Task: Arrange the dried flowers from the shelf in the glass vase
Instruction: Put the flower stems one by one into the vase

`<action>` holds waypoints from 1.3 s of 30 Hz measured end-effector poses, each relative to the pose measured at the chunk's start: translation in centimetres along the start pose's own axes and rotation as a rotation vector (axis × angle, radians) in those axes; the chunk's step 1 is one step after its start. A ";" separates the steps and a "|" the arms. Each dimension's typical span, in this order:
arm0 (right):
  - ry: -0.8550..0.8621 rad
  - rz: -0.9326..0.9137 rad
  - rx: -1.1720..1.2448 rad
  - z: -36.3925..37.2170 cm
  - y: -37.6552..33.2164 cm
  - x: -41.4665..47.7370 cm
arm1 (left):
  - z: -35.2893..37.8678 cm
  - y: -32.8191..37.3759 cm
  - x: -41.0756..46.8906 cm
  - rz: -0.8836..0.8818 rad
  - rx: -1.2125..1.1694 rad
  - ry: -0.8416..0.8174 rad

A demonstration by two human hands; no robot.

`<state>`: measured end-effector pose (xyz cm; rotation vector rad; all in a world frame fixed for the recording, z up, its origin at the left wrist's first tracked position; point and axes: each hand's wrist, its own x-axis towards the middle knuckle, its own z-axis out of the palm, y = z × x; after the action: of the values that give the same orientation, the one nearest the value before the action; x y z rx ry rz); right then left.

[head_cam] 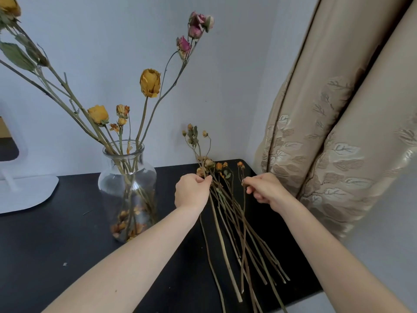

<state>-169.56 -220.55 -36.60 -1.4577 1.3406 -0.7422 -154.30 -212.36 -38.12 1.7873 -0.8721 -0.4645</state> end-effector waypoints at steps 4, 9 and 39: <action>-0.017 -0.033 0.132 -0.3 -1.3 -0.4 | -0.9 1.4 -0.3 0.100 -0.112 -0.009; -0.023 -0.151 0.381 -0.8 -3.8 -1.0 | -3.5 3.6 -1.4 0.303 -0.195 -0.093; 0.041 -0.566 0.488 6.0 -13.0 -8.9 | -25.9 13.5 -3.1 0.738 -0.289 0.247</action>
<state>-161.18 -211.65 -24.92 -1.4195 0.6875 -1.3609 -143.58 -196.10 -16.20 1.1205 -1.1398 0.1082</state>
